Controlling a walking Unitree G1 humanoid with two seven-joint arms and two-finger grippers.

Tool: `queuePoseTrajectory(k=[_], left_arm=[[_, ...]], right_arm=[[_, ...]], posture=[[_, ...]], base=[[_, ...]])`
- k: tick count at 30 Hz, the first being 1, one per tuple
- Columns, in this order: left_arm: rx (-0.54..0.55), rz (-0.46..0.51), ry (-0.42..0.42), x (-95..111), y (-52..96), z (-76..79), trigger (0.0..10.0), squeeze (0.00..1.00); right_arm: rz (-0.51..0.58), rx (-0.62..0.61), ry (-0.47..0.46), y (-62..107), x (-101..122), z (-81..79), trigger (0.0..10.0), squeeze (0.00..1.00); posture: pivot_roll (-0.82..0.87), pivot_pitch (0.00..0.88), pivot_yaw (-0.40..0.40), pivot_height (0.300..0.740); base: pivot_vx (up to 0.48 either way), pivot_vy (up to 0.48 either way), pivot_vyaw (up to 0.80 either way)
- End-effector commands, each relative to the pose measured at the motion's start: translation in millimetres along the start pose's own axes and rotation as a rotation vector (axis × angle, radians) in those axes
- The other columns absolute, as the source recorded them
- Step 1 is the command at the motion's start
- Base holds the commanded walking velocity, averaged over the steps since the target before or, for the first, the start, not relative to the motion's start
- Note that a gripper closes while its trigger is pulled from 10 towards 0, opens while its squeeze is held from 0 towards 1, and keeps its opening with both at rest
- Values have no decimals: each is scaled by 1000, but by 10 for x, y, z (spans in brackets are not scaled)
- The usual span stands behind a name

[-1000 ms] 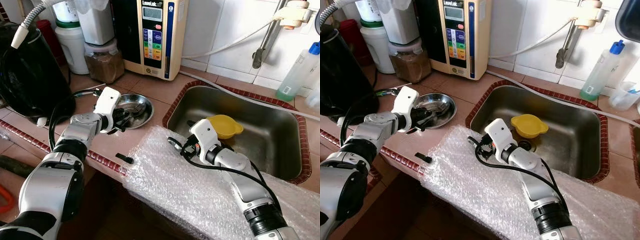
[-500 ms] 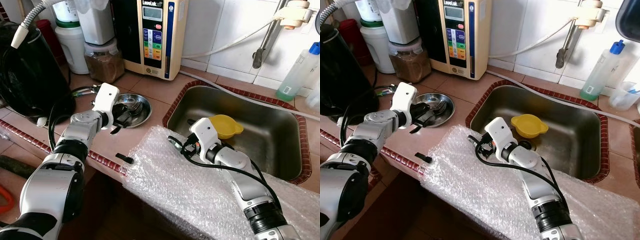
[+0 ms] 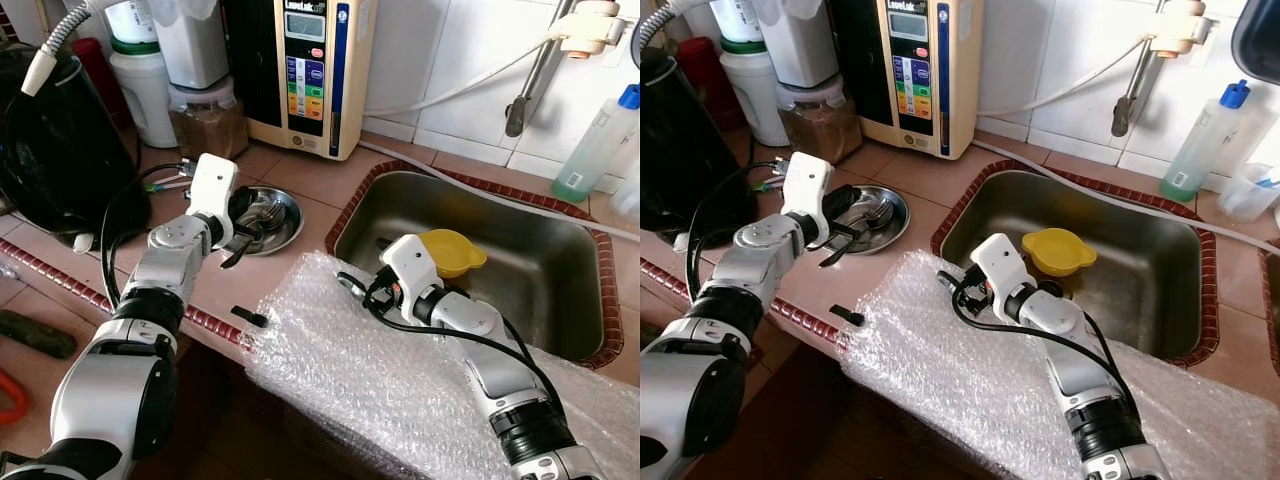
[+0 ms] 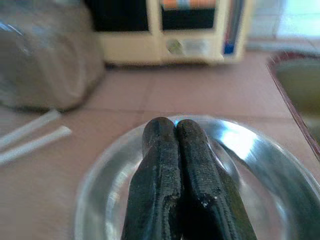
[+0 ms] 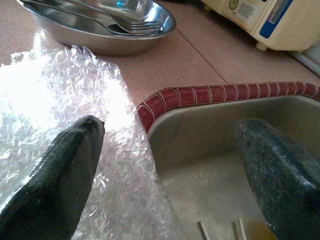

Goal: Kitchen organization

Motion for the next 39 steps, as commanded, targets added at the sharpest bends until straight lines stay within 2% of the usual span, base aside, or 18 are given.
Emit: queuePoseTrajectory(k=[1,3,5,8,9,16,19,24,36,39], left_arm=[[71,79,-11,149,15,-87,0,0],[101,98,-7,141,42,-111,0,0],[73,14,-34,-13,47,-71,0,0],[34,-22,4,-88,57,-41,510,0],[21,-16,-1,-59,56,-40,10000,1000],[10,-13,-10,19,40,-66,10000,1000],[-26,-43,-15,42,27,-72,10000,1000],[-77,-75,-25,24,33,-64,10000,1000],[-64,-137,-16,9,9,-109,10000,1000],[-78,-153,-11,-33,1,-50,10000,1000]], right_arm=[[5,-6,18,-2,34,42,10000,0],[6,-7,18,-2,35,42,10000,0],[4,-7,18,-1,26,35,10000,0],[2,-5,19,-1,22,28,10000,0],[1,-5,20,-1,17,29,10000,0],[-1,-6,20,-3,12,28,10000,0],[0,-6,18,-9,13,23,10000,0],[1,-2,17,-19,7,-10,10000,0],[3,-8,16,-33,-3,-21,10000,0],[4,-7,15,-42,-5,-35,10000,0]], posture=[[51,0,17,740],[51,0,17,740],[52,0,14,740],[51,0,14,740],[53,0,14,740],[54,0,16,740],[61,0,14,740],[65,0,19,740],[70,0,28,740],[71,0,30,740]], base=[[0,0,0],[0,0,0],[0,0,0],[0,0,0],[0,0,0],[0,0,0],[0,0,0],[0,0,0],[0,0,0],[0,0,0]])
Point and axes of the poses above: a point about 5 cm out from each wrist's last joint towards the gripper, its own y axis pointing back from the gripper into the wrist, its own x axis along the axis of the wrist's last joint, z = x × y, the point moved 3 cm from there along -y, pointing out of the wrist towards the gripper, and after that the axes turned 7 degrees about -y, right-handed, at the moved point
